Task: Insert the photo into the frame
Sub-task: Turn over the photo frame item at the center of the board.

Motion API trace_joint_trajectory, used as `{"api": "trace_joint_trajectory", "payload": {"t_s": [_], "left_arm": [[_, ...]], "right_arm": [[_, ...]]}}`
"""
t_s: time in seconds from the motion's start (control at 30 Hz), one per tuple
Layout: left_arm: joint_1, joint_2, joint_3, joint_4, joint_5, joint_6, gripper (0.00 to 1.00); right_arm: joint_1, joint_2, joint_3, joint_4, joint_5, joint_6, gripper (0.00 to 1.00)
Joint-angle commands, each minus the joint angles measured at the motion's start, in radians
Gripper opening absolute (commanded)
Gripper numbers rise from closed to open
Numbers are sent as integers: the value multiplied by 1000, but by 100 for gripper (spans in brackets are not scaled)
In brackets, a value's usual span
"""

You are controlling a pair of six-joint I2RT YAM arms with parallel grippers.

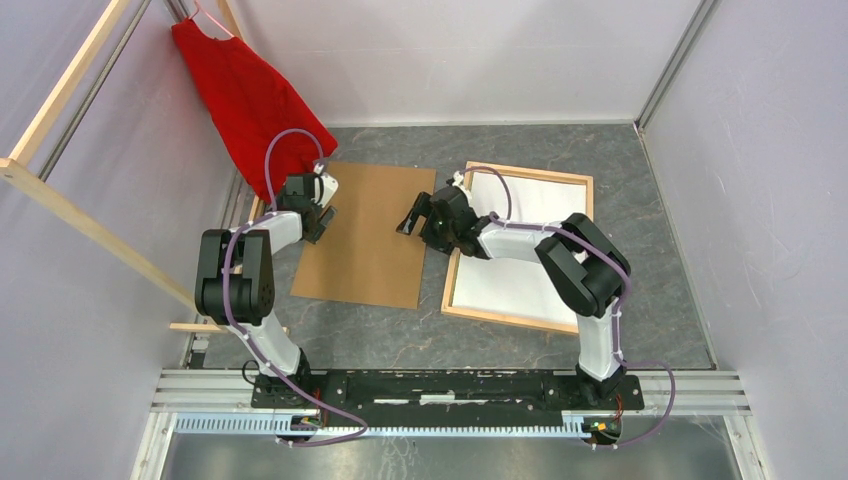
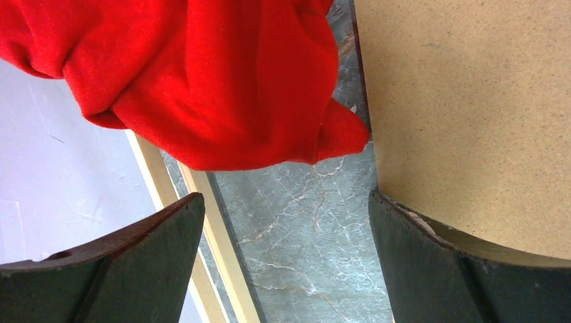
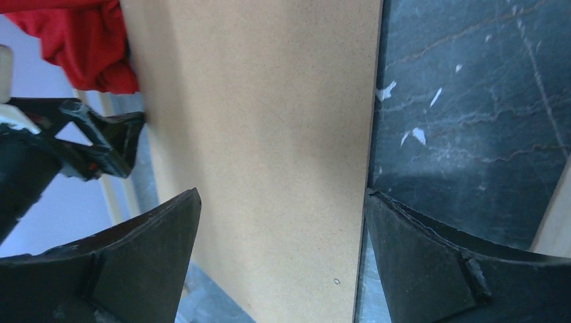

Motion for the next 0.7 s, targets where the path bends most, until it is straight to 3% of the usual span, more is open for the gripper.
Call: {"api": "trace_joint_trajectory", "payload": {"t_s": [0.0, 0.47, 0.67], "left_arm": [[-24, 38, -44, -176, 198, -35, 99], [-23, -1, -42, -234, 284, -14, 98], [-24, -9, -34, -253, 305, -16, 98]], "right_arm": [[29, -89, -48, 411, -187, 182, 96], [35, -130, -127, 907, -258, 348, 92], [40, -98, -102, 898, -296, 360, 91]]}}
